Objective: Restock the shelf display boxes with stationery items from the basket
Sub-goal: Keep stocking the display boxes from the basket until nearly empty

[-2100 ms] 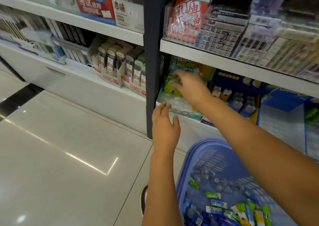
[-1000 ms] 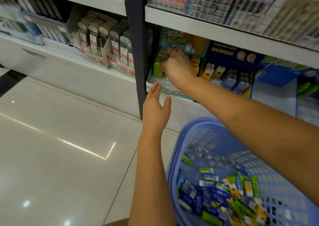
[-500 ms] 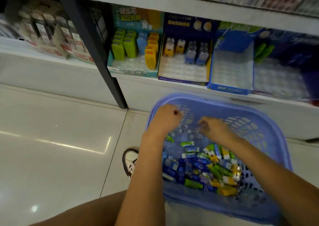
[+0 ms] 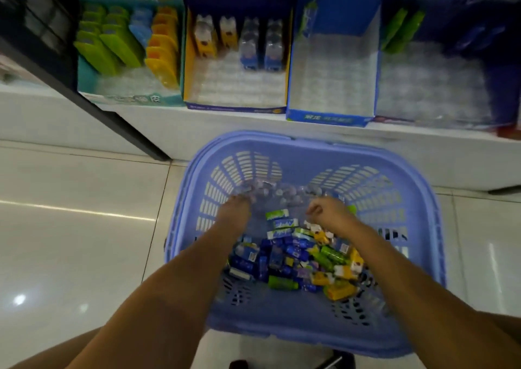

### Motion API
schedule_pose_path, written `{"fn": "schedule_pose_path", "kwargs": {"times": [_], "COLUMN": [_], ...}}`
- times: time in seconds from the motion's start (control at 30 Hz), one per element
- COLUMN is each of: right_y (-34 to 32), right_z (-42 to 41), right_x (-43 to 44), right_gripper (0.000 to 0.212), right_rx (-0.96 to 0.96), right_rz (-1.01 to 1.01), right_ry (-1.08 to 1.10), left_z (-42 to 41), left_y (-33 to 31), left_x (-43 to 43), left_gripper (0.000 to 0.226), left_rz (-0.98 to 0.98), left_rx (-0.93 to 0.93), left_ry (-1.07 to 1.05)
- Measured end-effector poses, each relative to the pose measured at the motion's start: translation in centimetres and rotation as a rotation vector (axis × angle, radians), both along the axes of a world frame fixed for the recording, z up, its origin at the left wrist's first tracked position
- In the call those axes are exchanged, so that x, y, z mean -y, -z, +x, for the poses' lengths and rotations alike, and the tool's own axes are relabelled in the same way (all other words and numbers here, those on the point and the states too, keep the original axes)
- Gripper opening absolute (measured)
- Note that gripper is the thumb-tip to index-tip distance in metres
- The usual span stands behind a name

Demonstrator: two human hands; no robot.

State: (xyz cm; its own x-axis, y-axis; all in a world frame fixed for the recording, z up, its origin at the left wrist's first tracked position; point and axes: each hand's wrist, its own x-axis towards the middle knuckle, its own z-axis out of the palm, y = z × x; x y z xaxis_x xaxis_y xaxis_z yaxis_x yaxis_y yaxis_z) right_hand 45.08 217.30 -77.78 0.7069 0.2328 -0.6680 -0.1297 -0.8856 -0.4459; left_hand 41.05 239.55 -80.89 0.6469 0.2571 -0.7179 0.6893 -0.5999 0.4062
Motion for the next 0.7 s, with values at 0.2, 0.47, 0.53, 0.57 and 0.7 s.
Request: {"fn": "schedule_pose_path", "kwargs": {"times": [0.2,0.47,0.53,0.57,0.7], "right_y": [-1.2,2.1,2.9,3.1,2.7], "right_z": [-1.1,-6.3,-7.1,-7.3,-6.6], "right_x": [2.1,-0.3,-0.9,-1.2,-2.1], "right_gripper": [0.016,0.053,0.054,0.05,0.036], "right_rx": [-0.289,0.118,0.198,0.223,0.116], "right_rz": [-0.102,-0.096,-0.161,-0.179,-0.104], "right_ry": [-0.357,-0.598,-0.665,-0.664,-0.398], "left_z": [-0.7,-0.1,-0.6,-0.9,-1.9], "left_y": [1.0,-2.0,-2.9,-3.5,-5.7], "left_x": [0.8,1.1,1.1,1.0,0.2], "left_gripper": [0.035,0.02,0.019,0.016,0.036], "left_rz": [0.123,-0.111,-0.252,-0.295,-0.328], "left_rx": [-0.107,-0.104,-0.123,-0.134,-0.067], "left_ry": [-0.033,0.036,-0.095,-0.134,-0.118]}}
